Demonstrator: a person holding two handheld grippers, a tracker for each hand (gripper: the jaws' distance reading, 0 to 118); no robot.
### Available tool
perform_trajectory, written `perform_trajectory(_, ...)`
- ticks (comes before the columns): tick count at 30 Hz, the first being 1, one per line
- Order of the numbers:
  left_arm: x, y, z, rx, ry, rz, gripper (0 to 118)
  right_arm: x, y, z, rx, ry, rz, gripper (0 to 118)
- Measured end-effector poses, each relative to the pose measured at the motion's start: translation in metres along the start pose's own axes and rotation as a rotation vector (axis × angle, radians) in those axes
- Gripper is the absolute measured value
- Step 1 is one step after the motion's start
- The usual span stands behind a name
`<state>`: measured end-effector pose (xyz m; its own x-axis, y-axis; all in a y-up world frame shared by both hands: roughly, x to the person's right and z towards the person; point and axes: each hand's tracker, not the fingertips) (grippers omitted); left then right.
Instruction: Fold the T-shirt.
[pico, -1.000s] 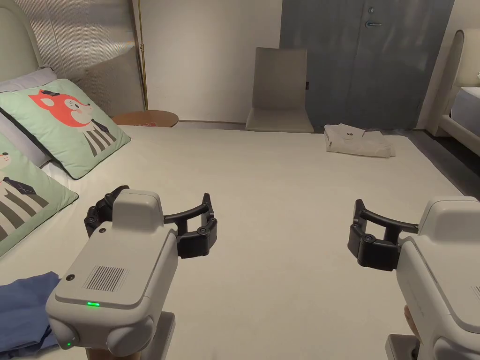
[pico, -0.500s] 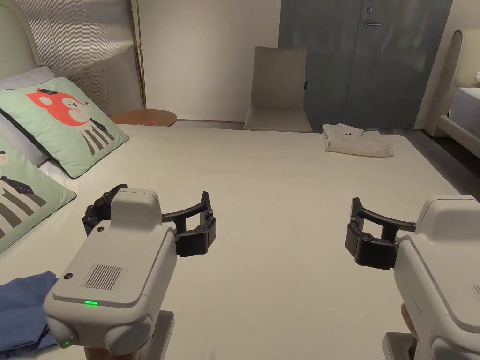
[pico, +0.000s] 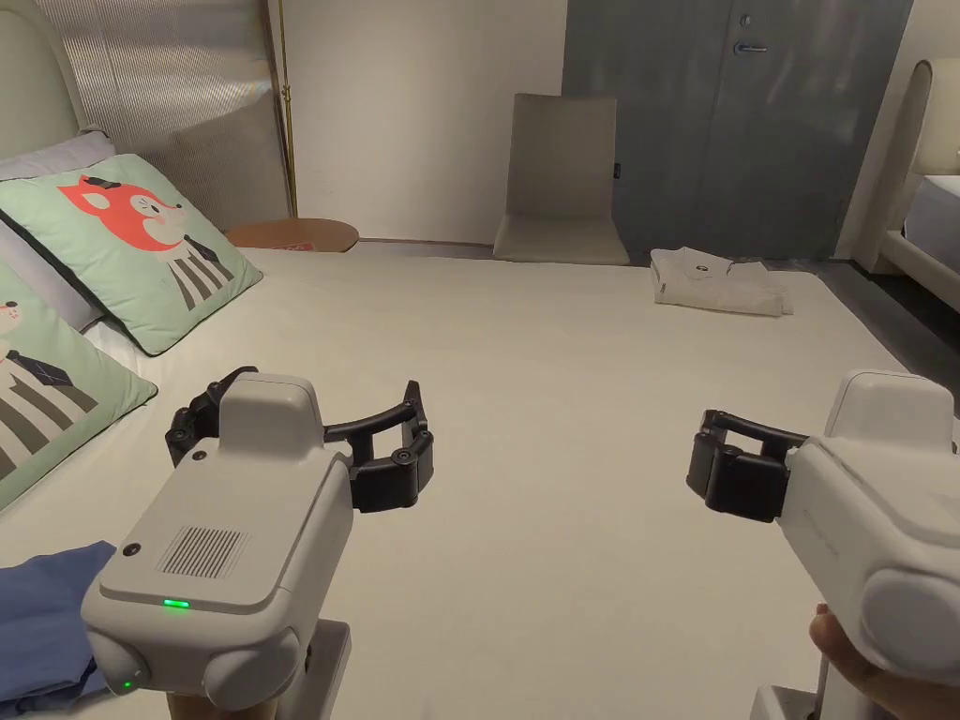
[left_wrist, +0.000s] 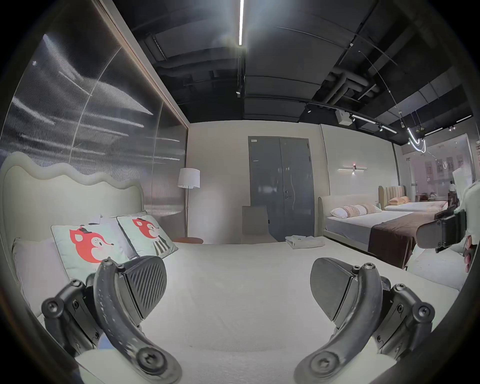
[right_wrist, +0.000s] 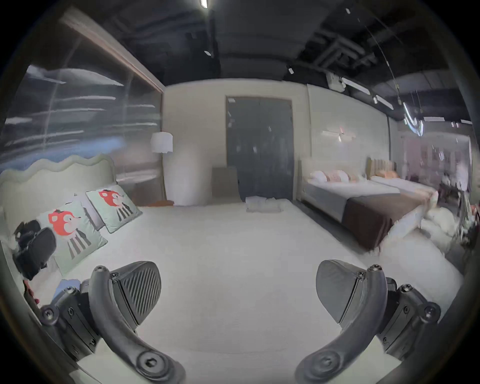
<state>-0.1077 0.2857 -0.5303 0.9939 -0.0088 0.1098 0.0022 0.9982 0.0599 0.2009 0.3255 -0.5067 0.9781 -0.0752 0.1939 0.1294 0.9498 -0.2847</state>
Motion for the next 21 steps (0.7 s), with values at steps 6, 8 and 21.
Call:
perform_trajectory(6,-0.0009,0.0001,-0.0009,0.001,0.001,0.01,111,0.0026,0.0106,-0.0034,-0.143,-0.079,-0.056,118)
perform_trajectory(8,-0.0008,0.0005,-0.0013,0.001,-0.004,0.013,111,0.0016,0.0091,-0.0019,-0.14,-0.072,-0.052,118)
perform_trajectory(21,0.0019,0.0027,-0.0014,0.002,-0.008,0.001,111,-0.0043,0.0045,-0.0014,-0.064,-0.102,-0.011,118)
